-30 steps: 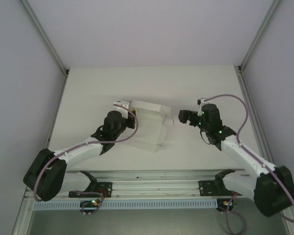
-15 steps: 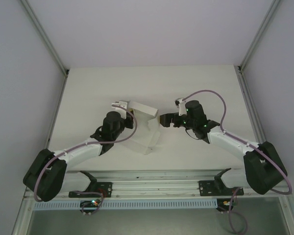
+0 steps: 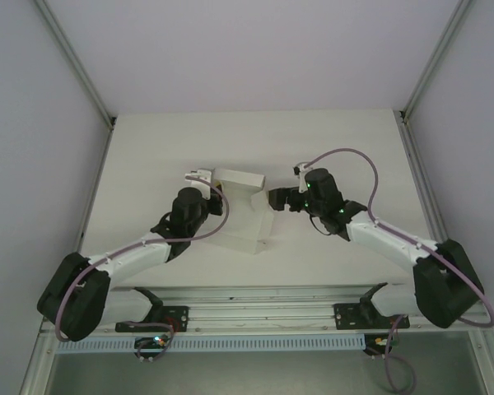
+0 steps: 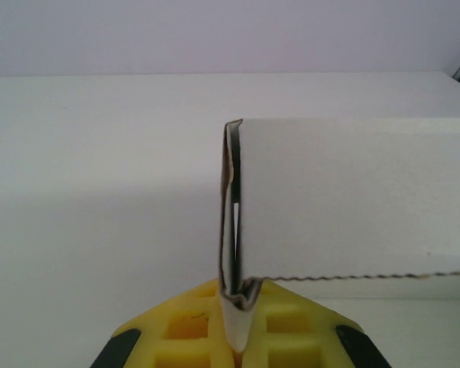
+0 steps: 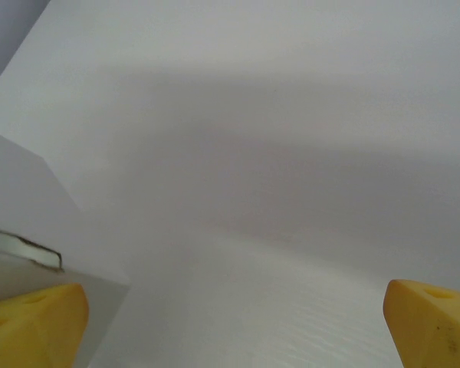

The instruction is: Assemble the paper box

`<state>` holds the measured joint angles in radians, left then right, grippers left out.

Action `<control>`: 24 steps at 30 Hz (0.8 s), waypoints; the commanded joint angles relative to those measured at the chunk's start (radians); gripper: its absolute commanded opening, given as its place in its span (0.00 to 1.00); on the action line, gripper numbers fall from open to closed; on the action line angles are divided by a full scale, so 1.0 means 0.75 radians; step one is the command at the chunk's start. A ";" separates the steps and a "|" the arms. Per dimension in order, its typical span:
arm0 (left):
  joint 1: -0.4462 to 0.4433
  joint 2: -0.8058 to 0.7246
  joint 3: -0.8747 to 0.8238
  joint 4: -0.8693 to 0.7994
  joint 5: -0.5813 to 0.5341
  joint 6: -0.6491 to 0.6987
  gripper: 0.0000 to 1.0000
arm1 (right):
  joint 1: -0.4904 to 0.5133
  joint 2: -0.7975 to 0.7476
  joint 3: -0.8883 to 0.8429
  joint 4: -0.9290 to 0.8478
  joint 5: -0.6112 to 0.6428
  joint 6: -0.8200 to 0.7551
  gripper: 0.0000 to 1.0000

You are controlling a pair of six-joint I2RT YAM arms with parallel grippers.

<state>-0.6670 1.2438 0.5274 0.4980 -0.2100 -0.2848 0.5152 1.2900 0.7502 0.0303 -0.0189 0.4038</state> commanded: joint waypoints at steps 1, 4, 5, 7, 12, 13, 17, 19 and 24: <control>-0.004 -0.037 -0.003 0.005 -0.020 -0.027 0.00 | -0.004 -0.130 -0.038 -0.153 0.128 -0.085 1.00; 0.000 -0.035 0.004 -0.008 -0.005 -0.025 0.00 | -0.007 -0.213 -0.057 -0.218 0.116 -0.175 0.97; 0.001 -0.034 0.005 -0.010 0.000 -0.025 0.00 | -0.005 -0.234 -0.060 -0.223 0.093 -0.212 0.96; 0.002 -0.035 0.007 -0.012 0.006 -0.023 0.00 | -0.007 -0.269 -0.064 -0.214 0.010 -0.295 0.92; 0.004 -0.036 0.010 -0.012 0.034 -0.021 0.00 | -0.004 -0.244 -0.019 -0.152 -0.163 -0.420 0.82; 0.004 -0.036 0.011 -0.012 0.038 -0.025 0.00 | -0.004 -0.222 0.003 -0.155 -0.188 -0.434 0.81; 0.001 -0.037 0.010 -0.012 0.050 -0.032 0.00 | 0.009 -0.113 0.092 -0.174 -0.272 -0.502 0.81; 0.000 -0.038 0.010 -0.017 0.051 -0.036 0.00 | 0.024 -0.065 0.132 -0.167 -0.294 -0.521 0.79; 0.001 -0.050 0.005 -0.023 0.050 -0.049 0.00 | 0.067 0.025 0.207 -0.133 -0.237 -0.530 0.75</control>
<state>-0.6666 1.2346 0.5274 0.4976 -0.1867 -0.2970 0.5491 1.2842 0.8688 -0.0940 -0.1955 0.0376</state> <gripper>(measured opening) 0.058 0.758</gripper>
